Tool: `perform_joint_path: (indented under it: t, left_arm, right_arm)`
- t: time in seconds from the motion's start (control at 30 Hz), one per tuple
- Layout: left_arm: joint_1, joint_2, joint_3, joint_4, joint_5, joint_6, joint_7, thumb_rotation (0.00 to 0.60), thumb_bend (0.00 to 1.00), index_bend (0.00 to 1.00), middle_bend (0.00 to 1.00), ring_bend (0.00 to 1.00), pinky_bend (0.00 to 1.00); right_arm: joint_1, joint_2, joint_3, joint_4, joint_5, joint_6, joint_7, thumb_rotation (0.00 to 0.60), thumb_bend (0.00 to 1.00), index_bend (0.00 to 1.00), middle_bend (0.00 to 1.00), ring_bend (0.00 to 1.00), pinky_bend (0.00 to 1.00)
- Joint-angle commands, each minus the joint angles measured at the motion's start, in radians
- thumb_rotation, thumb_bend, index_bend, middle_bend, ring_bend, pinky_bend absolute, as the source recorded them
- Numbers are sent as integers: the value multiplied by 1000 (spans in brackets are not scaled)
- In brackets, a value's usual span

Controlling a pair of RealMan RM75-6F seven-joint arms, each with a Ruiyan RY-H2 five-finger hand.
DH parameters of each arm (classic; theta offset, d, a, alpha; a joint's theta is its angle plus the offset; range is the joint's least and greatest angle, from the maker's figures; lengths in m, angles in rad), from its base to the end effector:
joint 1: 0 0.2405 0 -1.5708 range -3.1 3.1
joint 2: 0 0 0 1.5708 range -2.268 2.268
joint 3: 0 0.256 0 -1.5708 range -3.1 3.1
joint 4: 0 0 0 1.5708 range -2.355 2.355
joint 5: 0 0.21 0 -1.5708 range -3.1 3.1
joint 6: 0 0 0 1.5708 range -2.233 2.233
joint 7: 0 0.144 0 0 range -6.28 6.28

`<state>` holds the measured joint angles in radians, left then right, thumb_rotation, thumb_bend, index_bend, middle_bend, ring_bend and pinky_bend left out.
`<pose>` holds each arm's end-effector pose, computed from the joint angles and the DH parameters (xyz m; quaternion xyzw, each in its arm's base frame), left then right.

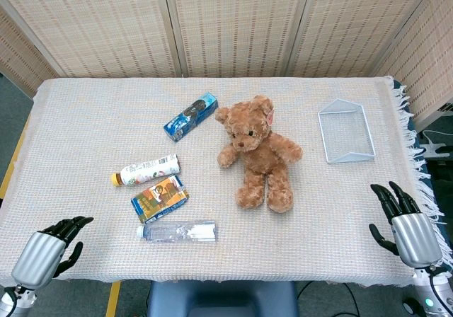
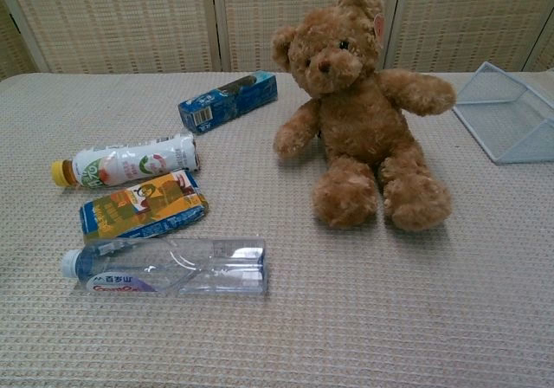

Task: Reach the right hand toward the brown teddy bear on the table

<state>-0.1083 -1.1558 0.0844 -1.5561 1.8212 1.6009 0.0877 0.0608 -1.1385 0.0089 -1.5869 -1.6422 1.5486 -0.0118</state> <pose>-0.2771 0.1524 0.1318 -0.7034 -0.2837 -0.4200 0.4983 -0.2993 -0.1640 0.1498 0.6293 -0.3529 0.4090 0.5587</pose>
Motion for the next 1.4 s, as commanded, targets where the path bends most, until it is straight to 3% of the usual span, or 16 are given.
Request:
perform_joint_path:
  t: [0.03, 0.23, 0.5, 0.7, 0.87, 1.4]
  left_arm:
    - [1, 2, 0, -2, 2, 0, 11, 600, 516, 203, 259, 328, 640]
    - [2, 7, 1, -15, -3, -9, 17, 600, 515, 203, 263, 328, 636]
    - [-8, 10, -1, -15, -25, -47, 11, 600, 515, 210, 283, 327, 635]
    - [-5, 24, 4, -36, -18, -40, 7, 600, 517, 238, 298, 328, 635]
    - [-7, 24, 3, -39, -20, -46, 2, 600, 517, 253, 312, 327, 636]
    - [-6, 39, 6, -41, -24, -50, -23, 600, 516, 274, 335, 341, 638]
  right_arm:
    - [-3, 1, 1, -4, 3, 3, 14, 600, 243, 43, 108, 0, 165]
    - [4, -8, 7, 5, 1, 1, 28, 600, 242, 71, 108, 0, 164]
    - [55, -83, 65, 78, 40, -29, 64, 600, 242, 144, 108, 0, 165]
    - [127, -201, 131, 211, 82, -69, 93, 600, 243, 219, 109, 0, 165]
    - [226, -293, 181, 312, 112, -154, 36, 600, 245, 262, 109, 0, 165]
    - [420, -539, 242, 562, 126, -207, -58, 600, 244, 295, 109, 0, 176]
